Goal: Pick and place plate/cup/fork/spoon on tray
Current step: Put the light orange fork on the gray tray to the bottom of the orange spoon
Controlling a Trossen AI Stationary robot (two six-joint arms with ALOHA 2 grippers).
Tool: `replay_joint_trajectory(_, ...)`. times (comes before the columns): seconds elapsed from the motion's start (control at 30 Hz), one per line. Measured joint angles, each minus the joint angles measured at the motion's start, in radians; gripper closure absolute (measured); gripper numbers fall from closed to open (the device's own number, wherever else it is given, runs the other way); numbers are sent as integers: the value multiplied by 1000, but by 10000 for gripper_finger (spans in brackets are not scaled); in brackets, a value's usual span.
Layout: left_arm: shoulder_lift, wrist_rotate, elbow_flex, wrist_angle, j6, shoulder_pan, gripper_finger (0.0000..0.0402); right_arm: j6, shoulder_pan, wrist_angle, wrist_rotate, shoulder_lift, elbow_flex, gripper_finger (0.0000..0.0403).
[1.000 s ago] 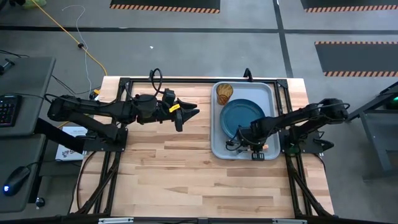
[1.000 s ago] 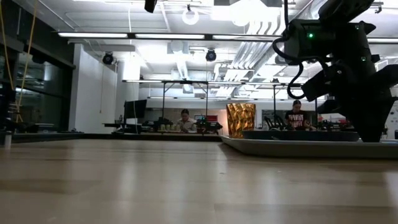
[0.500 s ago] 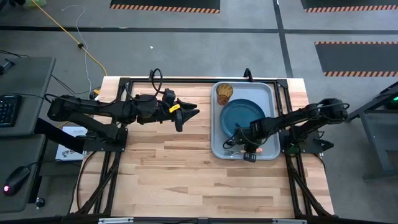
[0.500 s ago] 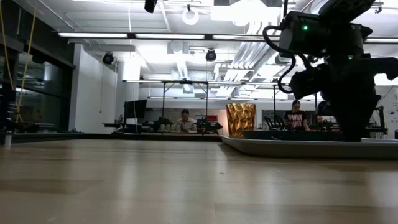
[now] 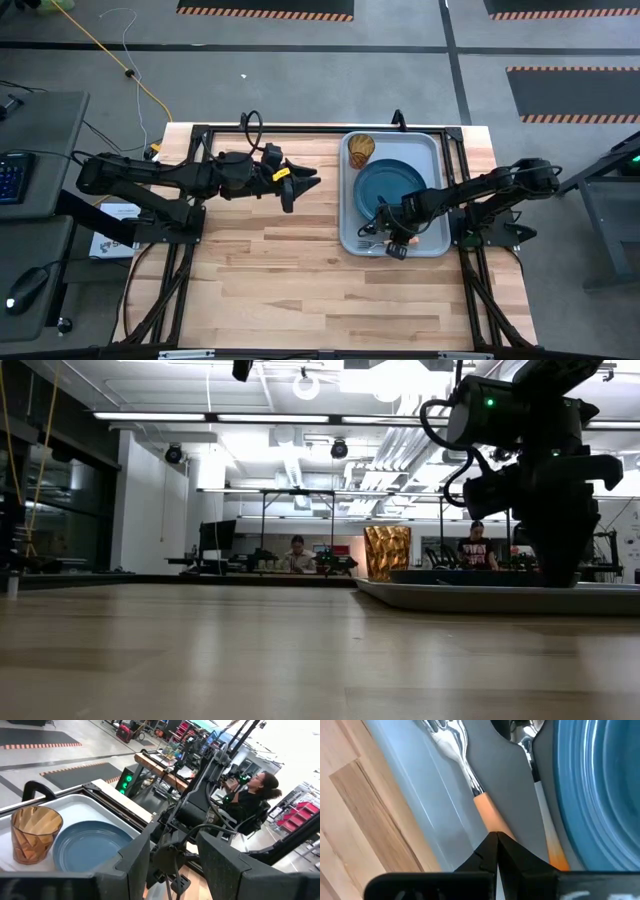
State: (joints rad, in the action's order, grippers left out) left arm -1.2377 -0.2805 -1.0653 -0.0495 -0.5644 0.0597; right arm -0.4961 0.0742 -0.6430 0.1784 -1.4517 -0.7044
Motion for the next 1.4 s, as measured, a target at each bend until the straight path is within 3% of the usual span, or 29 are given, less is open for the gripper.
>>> replay_joint_trajectory(1.17,0,96,0,0,0,0,245,-404,1,40,-4,-1,0,403)
replay_joint_trajectory(1.4,0,96,0,0,0,0,245,-495,44,55,-31,-1,1,403)
